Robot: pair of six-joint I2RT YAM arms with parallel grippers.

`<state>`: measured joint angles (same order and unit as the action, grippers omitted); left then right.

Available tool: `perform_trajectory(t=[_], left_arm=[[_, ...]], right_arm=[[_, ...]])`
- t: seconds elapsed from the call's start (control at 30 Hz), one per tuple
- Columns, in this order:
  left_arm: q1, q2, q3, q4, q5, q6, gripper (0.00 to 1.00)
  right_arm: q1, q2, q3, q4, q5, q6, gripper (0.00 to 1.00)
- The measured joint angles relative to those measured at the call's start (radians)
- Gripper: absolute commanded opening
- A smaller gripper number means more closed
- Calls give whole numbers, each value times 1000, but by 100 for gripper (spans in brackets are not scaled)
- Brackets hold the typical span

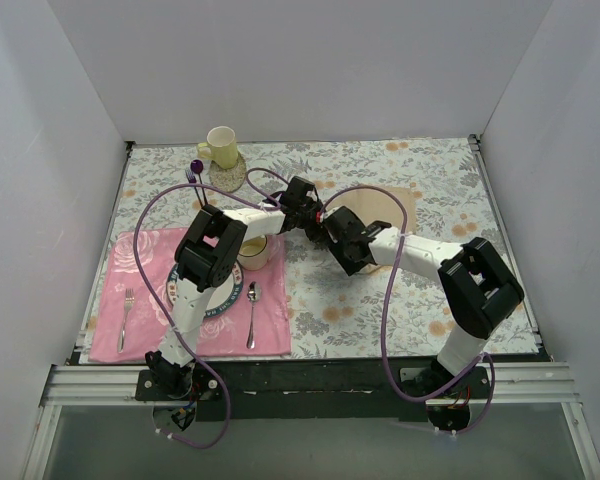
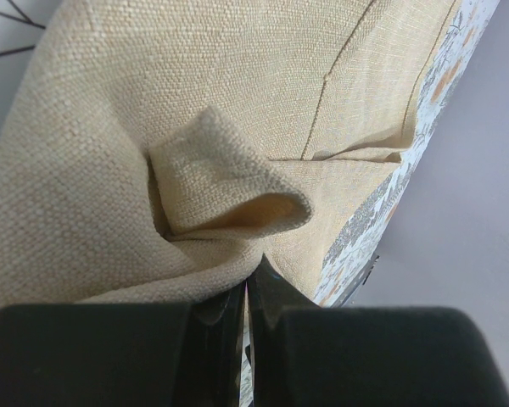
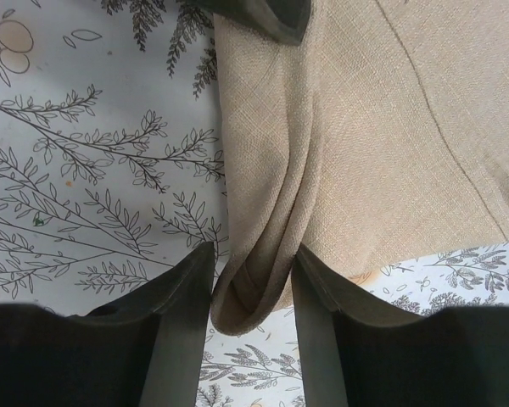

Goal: Fold the napkin, place the utensils inside, and roll it up
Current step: Roll the napkin with the utensil

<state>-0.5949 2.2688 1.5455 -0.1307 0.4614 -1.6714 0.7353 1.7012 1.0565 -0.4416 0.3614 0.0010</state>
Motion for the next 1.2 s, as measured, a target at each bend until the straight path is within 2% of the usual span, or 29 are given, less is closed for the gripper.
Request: perform_trajectory(t=[0.23,0.4,0.5,0.63,0.7,0.83,0.87,1.07,1.2], left_arm=[[0,0,0,0,0,0,0],[0,0,0,0,0,1,0],[0,1,1,0,0,3,0],[1,2,5,-5,1,5,0],[1,4,9,-11,1,7,0],[2,8,16,-19,6,8,0],[3,9,18,-20,7,8,0],[3,13,26,-31,11,16,0],[3,14,32,-38,12,22,0]], right_arm=[[-20,0,2,-2,-6,13,32],[-71,-1,2,-3,-55,24,10],[-121,-6,1,-1,-137,27,2],[-216,-12,-21,27,-308,34,1],[-267,-12,-44,53,-408,41,5],[-353,-12,-80,101,-581,50,17],[-368,-11,-87,110,-613,51,23],[-401,-11,-93,93,-706,40,34],[-401,-17,-93,63,-732,25,33]])
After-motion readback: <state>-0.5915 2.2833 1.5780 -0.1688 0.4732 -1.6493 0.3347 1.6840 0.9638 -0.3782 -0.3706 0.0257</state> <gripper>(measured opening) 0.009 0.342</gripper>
